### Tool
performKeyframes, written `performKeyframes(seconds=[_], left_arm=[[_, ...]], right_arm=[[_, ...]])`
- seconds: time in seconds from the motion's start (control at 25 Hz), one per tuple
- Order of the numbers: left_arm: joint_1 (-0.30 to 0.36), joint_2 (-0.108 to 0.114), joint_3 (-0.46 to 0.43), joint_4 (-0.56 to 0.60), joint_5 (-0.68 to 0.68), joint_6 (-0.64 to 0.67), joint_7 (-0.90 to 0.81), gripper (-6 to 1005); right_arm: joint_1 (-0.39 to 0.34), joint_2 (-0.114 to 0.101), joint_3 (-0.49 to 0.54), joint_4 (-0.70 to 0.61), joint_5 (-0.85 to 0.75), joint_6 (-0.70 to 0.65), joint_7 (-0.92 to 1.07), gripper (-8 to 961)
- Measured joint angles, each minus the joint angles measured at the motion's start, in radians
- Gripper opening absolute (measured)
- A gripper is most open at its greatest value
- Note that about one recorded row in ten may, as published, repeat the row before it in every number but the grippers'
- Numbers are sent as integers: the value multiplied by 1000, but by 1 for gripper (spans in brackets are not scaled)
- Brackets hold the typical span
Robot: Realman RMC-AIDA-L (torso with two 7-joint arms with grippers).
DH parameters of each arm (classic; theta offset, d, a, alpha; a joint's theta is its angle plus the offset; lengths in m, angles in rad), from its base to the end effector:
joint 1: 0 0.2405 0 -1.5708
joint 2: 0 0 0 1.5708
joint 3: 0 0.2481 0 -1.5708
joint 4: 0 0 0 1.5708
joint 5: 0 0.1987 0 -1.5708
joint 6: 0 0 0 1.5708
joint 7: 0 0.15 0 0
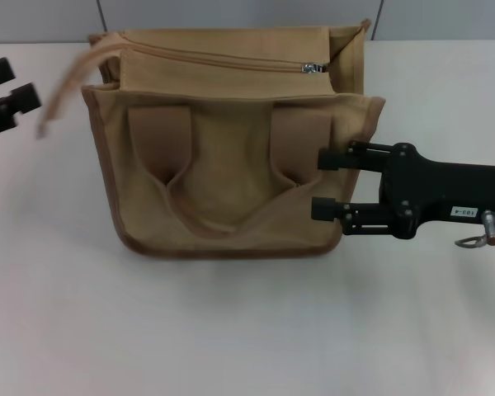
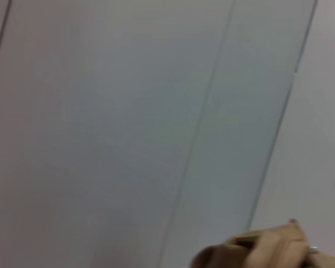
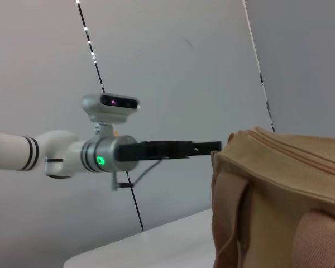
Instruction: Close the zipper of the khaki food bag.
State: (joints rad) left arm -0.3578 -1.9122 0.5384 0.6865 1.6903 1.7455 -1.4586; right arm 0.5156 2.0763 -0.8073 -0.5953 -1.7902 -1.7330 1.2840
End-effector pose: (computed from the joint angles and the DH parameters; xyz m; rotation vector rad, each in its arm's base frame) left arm -0.2876 0.2944 0.1156 -2.3705 -0.6618 -1.0087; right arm 0.2147 0.2956 -0.0066 -2.8236 0.4492 1.0323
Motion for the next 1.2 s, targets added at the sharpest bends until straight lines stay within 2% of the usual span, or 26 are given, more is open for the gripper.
performKeyframes(seconds=[0.04,0.08,0.16,0.44,0.56,0.84,1.0,1.2], left_arm=[[0,0,0,0,0,0,0,742],[10,16,-8,9,-1,66,-7,767],[11,21,-12,10,-1,100,-8,815],[6,22,7,9,17,208,-2,815],[4,6,43,3,38,222,5,815],[0,-57,207,1,43,223,95,815],[-2,-85,284,-2,54,218,147,815],[-11,-100,321,-29,72,210,189,815]], right_arm=[[0,0,0,0,0,0,0,775],[1,1,-1,0,0,3,-3,775],[2,1,-1,0,0,3,-5,775],[12,2,-6,25,0,4,-48,775],[13,2,-40,32,0,-1,-91,775],[21,2,-55,101,0,-2,-192,775],[28,4,-77,146,3,-2,-240,775],[38,6,-93,202,7,3,-291,775]])
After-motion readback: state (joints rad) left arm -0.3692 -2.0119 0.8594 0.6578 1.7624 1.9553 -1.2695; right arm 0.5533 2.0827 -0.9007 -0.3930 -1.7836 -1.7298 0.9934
